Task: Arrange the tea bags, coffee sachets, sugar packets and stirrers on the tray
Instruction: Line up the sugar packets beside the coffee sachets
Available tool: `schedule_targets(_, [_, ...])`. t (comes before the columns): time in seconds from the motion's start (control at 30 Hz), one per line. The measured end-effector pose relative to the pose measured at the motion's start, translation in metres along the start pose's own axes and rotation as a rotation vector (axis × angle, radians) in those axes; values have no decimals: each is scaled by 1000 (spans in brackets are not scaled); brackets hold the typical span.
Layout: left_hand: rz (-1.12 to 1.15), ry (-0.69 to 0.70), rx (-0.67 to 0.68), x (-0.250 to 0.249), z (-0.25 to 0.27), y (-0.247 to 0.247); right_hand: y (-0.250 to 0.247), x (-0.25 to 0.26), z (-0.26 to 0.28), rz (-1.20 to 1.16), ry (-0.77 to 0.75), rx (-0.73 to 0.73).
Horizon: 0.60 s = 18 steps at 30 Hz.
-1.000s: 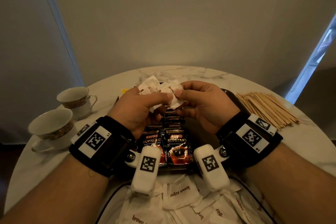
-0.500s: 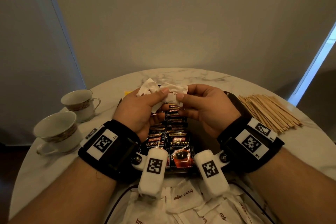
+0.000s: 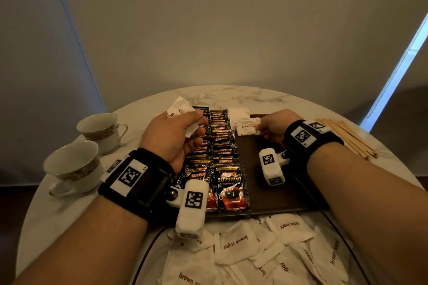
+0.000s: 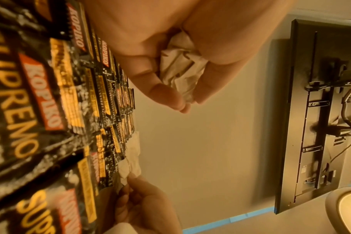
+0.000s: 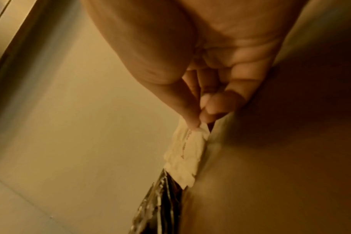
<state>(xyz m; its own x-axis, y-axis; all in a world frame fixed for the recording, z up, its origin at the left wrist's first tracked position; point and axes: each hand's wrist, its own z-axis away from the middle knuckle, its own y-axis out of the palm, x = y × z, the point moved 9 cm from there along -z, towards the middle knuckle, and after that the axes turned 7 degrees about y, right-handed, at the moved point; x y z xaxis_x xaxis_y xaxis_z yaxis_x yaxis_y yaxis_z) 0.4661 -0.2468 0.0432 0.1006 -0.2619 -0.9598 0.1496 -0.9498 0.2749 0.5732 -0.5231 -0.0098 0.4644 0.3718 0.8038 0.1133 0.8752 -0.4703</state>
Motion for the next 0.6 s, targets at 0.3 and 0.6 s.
schedule_targets(0.3, [12, 3, -11, -6, -1, -3, 13, 12, 7, 9, 37, 36])
schedule_targets(0.6, [-6, -38, 35, -4, 2, 1, 16, 10, 33, -227, 44, 109])
